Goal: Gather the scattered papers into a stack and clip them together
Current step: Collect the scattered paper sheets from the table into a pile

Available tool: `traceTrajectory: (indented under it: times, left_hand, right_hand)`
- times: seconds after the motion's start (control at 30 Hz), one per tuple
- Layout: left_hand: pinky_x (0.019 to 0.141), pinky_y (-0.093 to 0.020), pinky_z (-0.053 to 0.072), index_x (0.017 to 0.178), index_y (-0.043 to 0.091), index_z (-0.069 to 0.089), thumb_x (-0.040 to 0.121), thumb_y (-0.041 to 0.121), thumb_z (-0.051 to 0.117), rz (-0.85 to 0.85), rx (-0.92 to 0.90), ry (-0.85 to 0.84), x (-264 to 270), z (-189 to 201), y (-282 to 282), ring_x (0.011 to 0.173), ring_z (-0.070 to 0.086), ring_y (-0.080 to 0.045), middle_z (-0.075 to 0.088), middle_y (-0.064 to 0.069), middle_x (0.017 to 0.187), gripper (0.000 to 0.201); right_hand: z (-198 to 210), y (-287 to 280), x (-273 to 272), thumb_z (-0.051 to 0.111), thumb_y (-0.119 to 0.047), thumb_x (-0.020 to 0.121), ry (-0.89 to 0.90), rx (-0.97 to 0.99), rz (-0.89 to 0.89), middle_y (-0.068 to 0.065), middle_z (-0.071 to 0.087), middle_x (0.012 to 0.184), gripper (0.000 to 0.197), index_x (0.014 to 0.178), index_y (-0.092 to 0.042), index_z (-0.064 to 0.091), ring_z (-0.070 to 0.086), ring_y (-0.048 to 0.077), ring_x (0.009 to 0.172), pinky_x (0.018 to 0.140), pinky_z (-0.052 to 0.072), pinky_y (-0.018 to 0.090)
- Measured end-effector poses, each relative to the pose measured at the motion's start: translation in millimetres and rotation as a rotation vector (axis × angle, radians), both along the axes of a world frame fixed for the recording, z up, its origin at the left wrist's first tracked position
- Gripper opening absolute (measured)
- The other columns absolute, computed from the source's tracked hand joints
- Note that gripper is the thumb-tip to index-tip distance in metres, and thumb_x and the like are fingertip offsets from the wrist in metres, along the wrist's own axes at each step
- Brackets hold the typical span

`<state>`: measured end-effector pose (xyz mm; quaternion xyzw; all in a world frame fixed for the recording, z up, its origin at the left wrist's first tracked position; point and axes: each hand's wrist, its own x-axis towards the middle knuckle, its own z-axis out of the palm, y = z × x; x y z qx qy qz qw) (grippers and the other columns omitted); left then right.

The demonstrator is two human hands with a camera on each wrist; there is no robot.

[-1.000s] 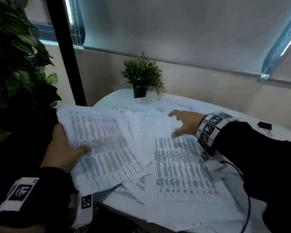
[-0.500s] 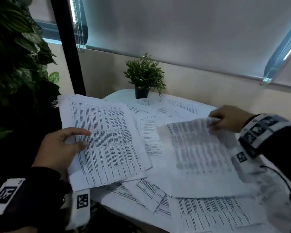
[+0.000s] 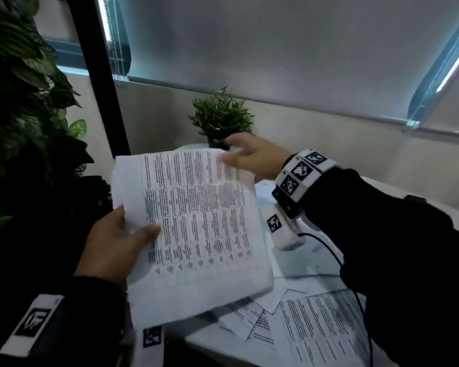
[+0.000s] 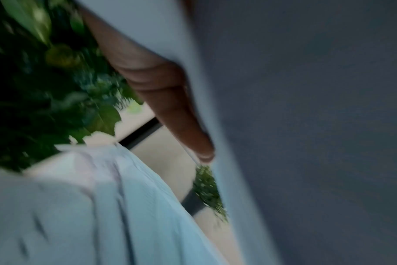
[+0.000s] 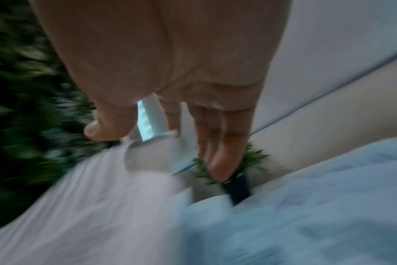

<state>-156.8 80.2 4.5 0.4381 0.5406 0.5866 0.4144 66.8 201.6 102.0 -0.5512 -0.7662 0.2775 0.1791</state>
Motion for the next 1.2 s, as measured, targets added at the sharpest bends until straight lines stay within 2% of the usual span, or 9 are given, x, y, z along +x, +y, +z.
traceTrajectory:
  times: [0.13, 0.3, 0.53, 0.7, 0.8, 0.87, 1.0, 1.13, 1.2]
  left_hand:
    - [0.102, -0.052, 0.043, 0.133, 0.013, 0.046, 0.077, -0.017, 0.066, 0.113, 0.009, 0.312, -35.6, -13.8, 13.7, 0.116, 0.057, -0.028, 0.059, -0.008, 0.127, 0.066]
    - [0.105, -0.026, 0.025, 0.15, 0.026, 0.023, 0.08, -0.015, 0.064, 0.18, 0.007, 0.403, -39.2, -17.5, 16.9, 0.131, 0.029, -0.005, 0.03, 0.007, 0.151, 0.09]
    - [0.107, -0.035, 0.035, 0.103, 0.04, 0.058, 0.086, -0.007, 0.062, 0.055, -0.037, 0.513, -44.6, -17.6, 11.5, 0.131, 0.045, -0.026, 0.05, -0.006, 0.141, 0.05]
    - [0.1, -0.028, 0.036, 0.092, 0.042, 0.06, 0.086, -0.009, 0.061, -0.014, -0.041, 0.452, -35.4, -10.7, 9.1, 0.122, 0.048, -0.018, 0.055, -0.001, 0.128, 0.052]
    - [0.104, -0.031, 0.035, 0.089, 0.038, 0.065, 0.085, -0.01, 0.062, 0.009, -0.054, 0.399, -35.5, -9.8, 6.7, 0.126, 0.048, -0.022, 0.057, -0.001, 0.123, 0.049]
    - [0.106, -0.04, 0.038, 0.088, 0.035, 0.069, 0.084, -0.01, 0.062, 0.018, -0.047, 0.381, -35.3, -9.1, 5.8, 0.123, 0.052, -0.026, 0.059, -0.002, 0.12, 0.046]
    - [0.096, -0.026, 0.037, 0.095, 0.021, 0.071, 0.085, -0.013, 0.058, 0.062, -0.038, 0.295, -28.9, -6.7, 4.5, 0.111, 0.052, -0.016, 0.06, -0.005, 0.114, 0.038]
    - [0.1, -0.051, 0.045, 0.09, 0.021, 0.078, 0.085, -0.014, 0.056, -0.007, -0.061, 0.016, -36.5, -15.3, 15.6, 0.107, 0.065, -0.031, 0.068, -0.014, 0.115, 0.041]
    - [0.082, -0.041, 0.058, 0.082, 0.016, 0.079, 0.089, -0.01, 0.051, -0.002, -0.049, -0.164, -26.6, -11.6, 16.4, 0.093, 0.071, -0.028, 0.07, -0.017, 0.107, 0.038]
  right_hand:
    - [-46.1, 6.0, 50.8, 0.047, -0.075, 0.076, -0.615, -0.154, -0.4, 0.013, 0.027, 0.154, 0.101, 0.148, -0.009, 0.02, 0.034, 0.033, 0.137, 0.11, 0.03, 0.043]
    - [-102.9, -13.7, 62.9, 0.061, -0.077, 0.058, -0.89, -0.239, -0.29, 0.01, 0.058, 0.119, 0.093, 0.126, -0.014, 0.047, 0.058, 0.03, 0.1, 0.086, 0.048, 0.04]
    - [-94.2, -4.4, 81.3, 0.077, -0.022, 0.074, -0.544, -0.196, -0.42, 0.005, 0.062, 0.108, 0.056, 0.122, -0.018, 0.048, 0.055, 0.02, 0.083, 0.075, 0.046, 0.028]
    - [-86.7, -6.1, 115.9, 0.071, -0.026, 0.081, -0.427, -0.217, -0.542, 0.01, 0.058, 0.122, 0.06, 0.132, -0.012, 0.043, 0.055, 0.026, 0.113, 0.09, 0.042, 0.03]
    - [-75.4, -10.9, 130.4, 0.058, -0.028, 0.09, -0.597, -0.172, -0.487, 0.007, 0.056, 0.091, 0.02, 0.081, -0.011, 0.053, 0.056, 0.022, 0.083, 0.066, 0.04, 0.025]
    - [-54.6, -12.3, 136.3, 0.05, -0.026, 0.094, -0.586, -0.034, -0.513, 0.003, 0.048, 0.073, 0.033, 0.065, -0.012, 0.044, 0.052, 0.021, 0.072, 0.053, 0.031, 0.025]
    - [7.3, -16.5, 149.8, 0.052, -0.01, 0.088, -0.255, 0.444, -0.701, 0.015, 0.063, 0.094, 0.014, 0.092, -0.01, 0.065, 0.059, 0.034, 0.096, 0.077, 0.043, 0.031]
    - [39.0, -12.4, 117.3, 0.057, -0.015, 0.088, 0.118, 0.628, -0.603, 0.009, 0.059, 0.081, 0.012, 0.089, -0.004, 0.064, 0.052, 0.017, 0.08, 0.067, 0.035, 0.025]
    - [27.9, -12.9, 83.7, 0.059, -0.016, 0.087, 0.142, 0.577, -0.472, 0.006, 0.058, 0.074, 0.012, 0.081, -0.006, 0.063, 0.05, 0.018, 0.077, 0.068, 0.039, 0.031]
